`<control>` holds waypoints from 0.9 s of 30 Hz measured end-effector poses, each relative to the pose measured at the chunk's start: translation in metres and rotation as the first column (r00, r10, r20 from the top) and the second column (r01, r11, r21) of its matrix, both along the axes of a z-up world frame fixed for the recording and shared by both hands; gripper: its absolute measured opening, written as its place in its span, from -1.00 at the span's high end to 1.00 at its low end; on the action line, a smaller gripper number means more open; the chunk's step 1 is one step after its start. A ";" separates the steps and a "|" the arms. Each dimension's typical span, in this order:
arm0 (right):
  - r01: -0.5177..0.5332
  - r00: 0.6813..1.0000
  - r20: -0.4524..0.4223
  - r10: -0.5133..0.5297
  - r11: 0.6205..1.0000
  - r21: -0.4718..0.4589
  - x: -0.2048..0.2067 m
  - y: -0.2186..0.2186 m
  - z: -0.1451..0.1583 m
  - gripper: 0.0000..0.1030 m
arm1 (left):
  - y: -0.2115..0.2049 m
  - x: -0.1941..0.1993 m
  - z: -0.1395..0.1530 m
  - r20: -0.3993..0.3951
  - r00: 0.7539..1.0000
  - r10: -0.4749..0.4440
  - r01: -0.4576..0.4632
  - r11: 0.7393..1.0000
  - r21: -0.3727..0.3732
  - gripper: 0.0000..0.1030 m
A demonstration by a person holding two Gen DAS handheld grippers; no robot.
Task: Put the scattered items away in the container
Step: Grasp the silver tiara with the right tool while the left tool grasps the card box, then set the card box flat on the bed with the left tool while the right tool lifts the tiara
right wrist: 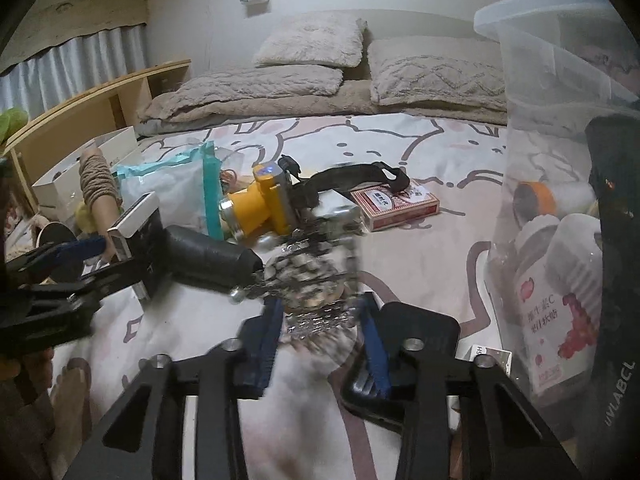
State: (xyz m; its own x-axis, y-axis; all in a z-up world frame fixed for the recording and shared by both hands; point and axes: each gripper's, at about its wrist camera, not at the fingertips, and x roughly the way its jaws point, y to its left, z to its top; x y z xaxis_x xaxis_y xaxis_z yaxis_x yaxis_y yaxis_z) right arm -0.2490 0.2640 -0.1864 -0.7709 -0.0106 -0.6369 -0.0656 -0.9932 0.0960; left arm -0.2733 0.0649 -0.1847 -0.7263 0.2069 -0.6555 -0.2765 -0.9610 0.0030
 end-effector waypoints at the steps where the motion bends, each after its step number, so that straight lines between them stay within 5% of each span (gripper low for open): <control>1: -0.003 1.000 -0.001 0.003 1.000 0.001 0.001 -0.001 0.001 0.29 | -0.001 -0.004 -0.002 0.010 1.000 0.002 -0.002 1.000 0.009 -0.22; 3: -0.010 1.000 -0.003 0.010 1.000 0.008 0.004 -0.003 0.003 0.29 | -0.006 -0.009 -0.005 0.028 1.000 0.008 -0.009 0.999 0.038 0.25; 5: -0.013 1.000 -0.008 0.013 1.000 0.009 0.008 -0.004 0.005 0.28 | -0.011 -0.011 -0.007 0.040 0.999 0.010 -0.013 0.998 0.063 0.47; 14: -0.029 0.997 -0.075 0.027 0.999 -0.030 0.035 -0.004 0.030 0.28 | -0.029 -0.001 0.008 0.030 0.999 0.045 -0.048 0.991 0.123 0.65; 27: -0.147 0.964 -0.214 0.158 0.987 0.065 0.093 -0.045 0.075 0.30 | -0.061 0.059 0.050 -0.009 0.997 0.074 -0.071 0.975 0.212 0.66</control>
